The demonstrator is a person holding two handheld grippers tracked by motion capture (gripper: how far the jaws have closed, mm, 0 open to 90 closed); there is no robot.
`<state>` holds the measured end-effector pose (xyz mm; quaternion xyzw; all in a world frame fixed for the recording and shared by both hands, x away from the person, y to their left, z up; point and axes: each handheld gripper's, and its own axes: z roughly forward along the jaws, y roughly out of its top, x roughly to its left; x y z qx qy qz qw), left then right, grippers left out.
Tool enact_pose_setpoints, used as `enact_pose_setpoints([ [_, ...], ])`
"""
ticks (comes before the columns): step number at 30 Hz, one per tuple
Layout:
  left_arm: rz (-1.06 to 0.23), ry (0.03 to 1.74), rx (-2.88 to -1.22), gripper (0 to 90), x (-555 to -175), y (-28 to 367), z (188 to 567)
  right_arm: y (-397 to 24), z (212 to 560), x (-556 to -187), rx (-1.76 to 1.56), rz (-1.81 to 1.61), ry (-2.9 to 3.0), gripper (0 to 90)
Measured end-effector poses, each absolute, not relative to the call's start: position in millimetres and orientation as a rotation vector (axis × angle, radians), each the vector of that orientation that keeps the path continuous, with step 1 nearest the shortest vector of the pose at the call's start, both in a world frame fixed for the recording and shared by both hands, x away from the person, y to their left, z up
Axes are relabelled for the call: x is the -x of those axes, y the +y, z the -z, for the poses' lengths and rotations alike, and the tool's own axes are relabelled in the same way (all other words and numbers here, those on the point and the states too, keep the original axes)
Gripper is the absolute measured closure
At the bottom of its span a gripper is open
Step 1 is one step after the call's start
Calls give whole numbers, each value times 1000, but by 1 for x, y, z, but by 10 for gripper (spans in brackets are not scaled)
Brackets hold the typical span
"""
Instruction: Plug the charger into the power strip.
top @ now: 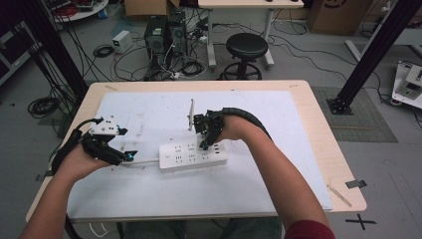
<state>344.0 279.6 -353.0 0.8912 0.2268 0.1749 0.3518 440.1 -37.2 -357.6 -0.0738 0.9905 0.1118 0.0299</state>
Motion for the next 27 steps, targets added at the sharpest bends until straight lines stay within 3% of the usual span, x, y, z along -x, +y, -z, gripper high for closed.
enact_pose_setpoints([
  [27,-440,565,-2319,162,-347,267,355,-29,367,-435,238,-270,3036,638],
])
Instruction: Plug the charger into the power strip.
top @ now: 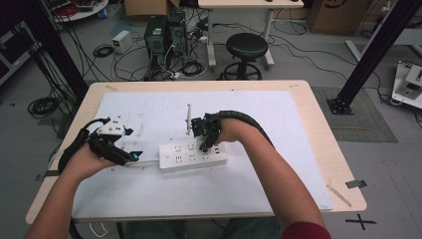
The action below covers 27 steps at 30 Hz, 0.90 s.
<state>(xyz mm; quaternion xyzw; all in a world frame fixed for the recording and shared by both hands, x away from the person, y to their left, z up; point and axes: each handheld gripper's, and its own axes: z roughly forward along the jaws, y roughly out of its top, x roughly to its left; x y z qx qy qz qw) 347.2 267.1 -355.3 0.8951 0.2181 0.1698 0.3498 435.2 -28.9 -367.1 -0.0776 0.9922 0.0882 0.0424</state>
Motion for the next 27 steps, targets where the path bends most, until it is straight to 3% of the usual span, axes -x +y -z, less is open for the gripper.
enact_pose_setpoints([
  [22,-441,570,-2307,162,-344,270,353,-31,367,-434,215,-283,3023,624],
  [24,-443,561,-2307,162,-344,270,352,-31,367,-434,215,-283,3023,583],
  [25,-443,561,-2307,162,-344,270,352,-38,361,-437,148,-373,3015,472],
  [27,-441,566,-2306,162,-347,270,351,-47,357,-437,88,-444,3029,405],
])
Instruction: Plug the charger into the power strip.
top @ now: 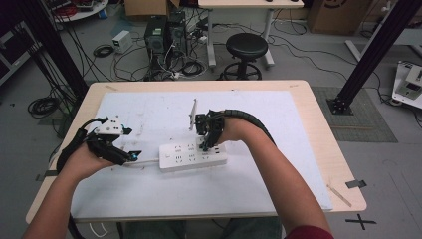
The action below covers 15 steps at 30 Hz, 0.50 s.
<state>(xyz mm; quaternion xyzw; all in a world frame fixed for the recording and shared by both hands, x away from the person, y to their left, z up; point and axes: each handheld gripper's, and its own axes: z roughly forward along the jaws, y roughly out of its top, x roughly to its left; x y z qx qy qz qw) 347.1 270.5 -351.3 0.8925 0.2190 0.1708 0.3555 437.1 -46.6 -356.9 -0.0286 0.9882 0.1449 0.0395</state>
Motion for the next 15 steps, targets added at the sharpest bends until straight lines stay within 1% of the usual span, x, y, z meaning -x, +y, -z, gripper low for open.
enact_pose_setpoints([
  [4,-449,569,-2300,162,-348,270,350,-61,353,-436,40,-580,3014,391],
  [5,-449,569,-2300,162,-348,270,350,-61,353,-436,40,-580,3014,361],
  [6,-449,569,-2300,162,-348,270,350,-61,353,-436,40,-580,3014,361],
  [7,-449,561,-2287,162,-349,267,348,-80,348,-429,-94,-725,2986,296],
  [9,-455,545,-2291,162,-350,266,345,-85,347,-426,-95,-760,2981,296],
  [10,-451,544,-2282,162,-351,264,345,-94,343,-419,-139,-796,2946,290],
  [13,-453,524,-2266,162,-353,262,344,-105,339,-414,-172,-865,2907,258],
  [15,-441,509,-2265,162,-354,261,344,-110,336,-411,-199,-899,2892,258],
])
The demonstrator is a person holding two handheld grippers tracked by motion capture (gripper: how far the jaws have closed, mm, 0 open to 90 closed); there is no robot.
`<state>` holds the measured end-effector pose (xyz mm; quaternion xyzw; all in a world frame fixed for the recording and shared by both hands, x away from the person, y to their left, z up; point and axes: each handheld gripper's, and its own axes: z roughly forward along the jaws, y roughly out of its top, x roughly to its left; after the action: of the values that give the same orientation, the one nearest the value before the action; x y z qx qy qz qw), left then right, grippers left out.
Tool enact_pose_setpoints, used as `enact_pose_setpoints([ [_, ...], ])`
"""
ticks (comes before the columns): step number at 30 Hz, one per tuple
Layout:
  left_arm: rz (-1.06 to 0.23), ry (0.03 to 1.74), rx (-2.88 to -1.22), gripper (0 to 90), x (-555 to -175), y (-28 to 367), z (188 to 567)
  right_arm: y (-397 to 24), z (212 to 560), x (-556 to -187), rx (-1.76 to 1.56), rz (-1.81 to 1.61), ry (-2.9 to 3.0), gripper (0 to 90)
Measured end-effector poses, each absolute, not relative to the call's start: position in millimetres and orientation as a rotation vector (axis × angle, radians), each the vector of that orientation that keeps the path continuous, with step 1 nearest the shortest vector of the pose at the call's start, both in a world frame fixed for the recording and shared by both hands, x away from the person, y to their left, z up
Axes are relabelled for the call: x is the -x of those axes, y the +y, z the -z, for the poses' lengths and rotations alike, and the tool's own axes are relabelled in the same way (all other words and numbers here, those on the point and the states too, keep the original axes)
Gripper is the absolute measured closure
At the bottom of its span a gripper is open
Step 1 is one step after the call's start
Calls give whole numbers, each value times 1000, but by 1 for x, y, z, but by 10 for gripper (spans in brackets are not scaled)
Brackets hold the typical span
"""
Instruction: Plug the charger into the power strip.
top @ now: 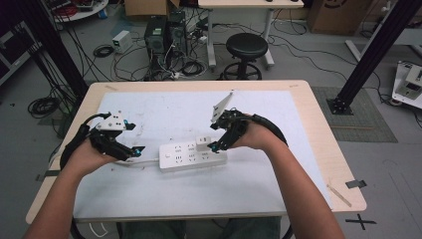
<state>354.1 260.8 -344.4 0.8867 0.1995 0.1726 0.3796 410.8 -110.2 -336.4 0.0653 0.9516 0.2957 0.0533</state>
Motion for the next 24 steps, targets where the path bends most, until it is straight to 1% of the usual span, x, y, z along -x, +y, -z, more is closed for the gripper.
enact_pose_setpoints([
  [1,-440,493,-2264,162,-355,260,345,-127,329,-401,-274,-1005,2829,206],
  [3,-431,482,-2253,162,-355,260,345,-130,328,-400,-294,-1022,2824,206],
  [5,-425,473,-2231,162,-356,259,345,-147,323,-391,-335,-1101,2755,206],
  [6,-425,473,-2231,162,-356,259,345,-147,323,-391,-335,-1101,2755,206],
  [8,-426,451,-2214,162,-358,260,344,-164,323,-383,-394,-1168,2697,205],
  [10,-428,444,-2205,162,-359,261,344,-170,324,-381,-411,-1186,2679,206],
  [11,-421,442,-2203,162,-359,261,344,-182,328,-374,-456,-1224,2638,205],
  [15,-422,416,-2186,162,-360,260,344,-186,330,-372,-487,-1230,2633,206],
  [16,-416,413,-2165,162,-359,259,345,-198,338,-368,-538,-1272,2590,205],
  [24,-417,415,-2129,162,-359,261,349,-207,343,-374,-579,-1285,2567,205],
])
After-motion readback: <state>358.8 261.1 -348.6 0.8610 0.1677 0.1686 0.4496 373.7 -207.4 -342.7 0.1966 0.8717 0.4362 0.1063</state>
